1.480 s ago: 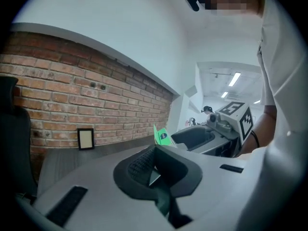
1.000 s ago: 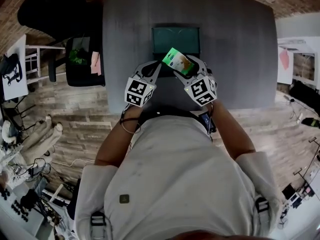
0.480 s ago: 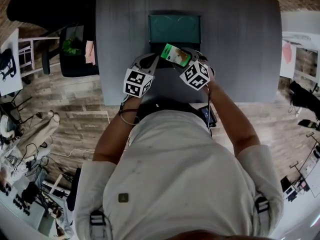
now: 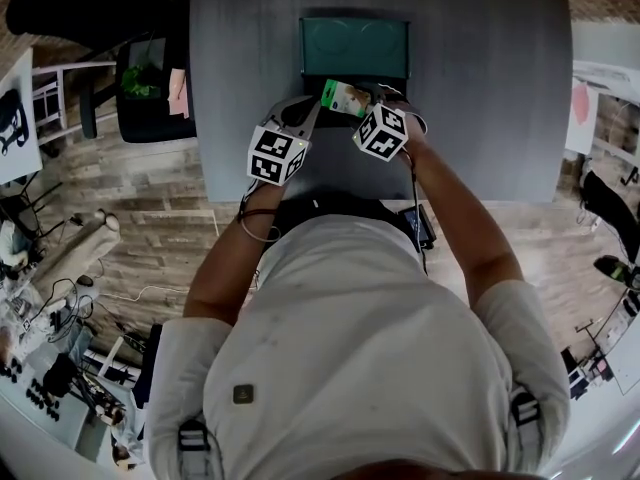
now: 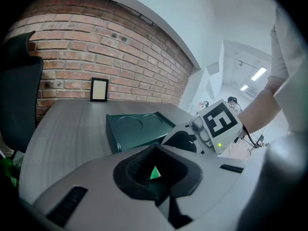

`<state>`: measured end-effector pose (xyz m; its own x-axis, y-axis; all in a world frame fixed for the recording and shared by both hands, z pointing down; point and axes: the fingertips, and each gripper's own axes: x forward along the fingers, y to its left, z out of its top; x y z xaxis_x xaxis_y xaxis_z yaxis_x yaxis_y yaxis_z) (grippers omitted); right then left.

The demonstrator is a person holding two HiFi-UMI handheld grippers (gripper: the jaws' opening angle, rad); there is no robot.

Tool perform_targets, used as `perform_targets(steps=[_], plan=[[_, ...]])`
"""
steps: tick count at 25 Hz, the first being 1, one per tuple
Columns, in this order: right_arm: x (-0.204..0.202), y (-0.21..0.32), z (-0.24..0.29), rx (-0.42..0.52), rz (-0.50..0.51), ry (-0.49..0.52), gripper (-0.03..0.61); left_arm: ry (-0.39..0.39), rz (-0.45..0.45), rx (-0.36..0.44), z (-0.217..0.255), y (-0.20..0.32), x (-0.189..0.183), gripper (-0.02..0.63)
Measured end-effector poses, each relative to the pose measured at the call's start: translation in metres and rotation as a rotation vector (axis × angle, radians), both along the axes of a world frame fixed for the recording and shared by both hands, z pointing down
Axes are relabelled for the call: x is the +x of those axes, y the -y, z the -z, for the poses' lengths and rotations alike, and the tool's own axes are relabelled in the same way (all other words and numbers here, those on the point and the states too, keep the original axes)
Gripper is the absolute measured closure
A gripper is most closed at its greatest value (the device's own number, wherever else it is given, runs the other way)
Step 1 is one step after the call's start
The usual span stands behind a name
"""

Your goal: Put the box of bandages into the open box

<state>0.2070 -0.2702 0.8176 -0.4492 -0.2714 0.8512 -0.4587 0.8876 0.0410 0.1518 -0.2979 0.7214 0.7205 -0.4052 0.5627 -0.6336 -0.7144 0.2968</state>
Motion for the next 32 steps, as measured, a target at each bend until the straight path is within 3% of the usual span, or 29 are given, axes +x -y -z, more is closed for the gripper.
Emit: perform_targets(steps=[14,24,32], plan=[[-0.014,0.001,0.013,-0.001,-0.078,0.037,0.278,-0.018,-0.021,0.005,0.01,-0.003,-0.015,0.598],[-0.021,-0.003,0.105,0.115,-0.355,0.224,0.282,-0.081,-0.07,0.078,0.067,-0.01,-0.022,0.598],[-0.047,-0.017,0.232,0.334,-0.49,0.411,0.473,-0.173,-0.169,0.179,0.15,-0.029,-0.036,0.598]])
